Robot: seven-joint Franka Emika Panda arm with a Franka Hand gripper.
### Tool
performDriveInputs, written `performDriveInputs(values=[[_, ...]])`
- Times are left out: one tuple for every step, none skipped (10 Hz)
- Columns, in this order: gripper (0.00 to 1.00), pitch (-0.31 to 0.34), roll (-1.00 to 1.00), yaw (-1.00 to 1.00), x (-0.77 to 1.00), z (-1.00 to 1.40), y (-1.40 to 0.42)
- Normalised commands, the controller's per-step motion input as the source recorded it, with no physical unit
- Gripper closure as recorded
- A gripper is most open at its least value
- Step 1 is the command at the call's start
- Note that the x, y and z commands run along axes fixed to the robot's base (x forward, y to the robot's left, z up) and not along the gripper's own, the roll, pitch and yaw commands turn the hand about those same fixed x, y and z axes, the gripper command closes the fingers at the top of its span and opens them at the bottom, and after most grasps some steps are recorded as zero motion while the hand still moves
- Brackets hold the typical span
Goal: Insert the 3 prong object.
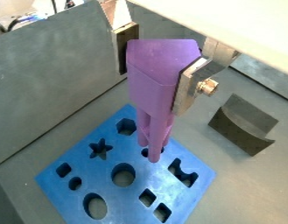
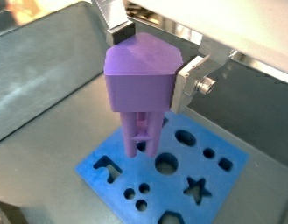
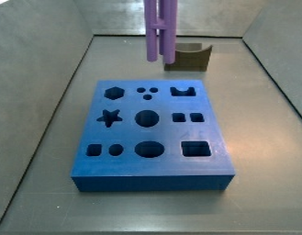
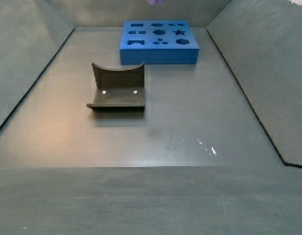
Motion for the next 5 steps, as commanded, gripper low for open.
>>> performDriveInputs(values=[[1.0,-0.007,0.0,-0.86,-0.31,-0.34,0.09],[1.0,-0.037,0.0,-0.78,-0.35,-0.28,0.16],[1.0,-0.071,0.0,-0.7,-0.35,-0.22,0.24],[1.0,-0.079,0.0,-0.65,-0.35,-0.21,0.28],[1.0,-0.096,0.0,-0.61,-0.28,-0.18,0.31]])
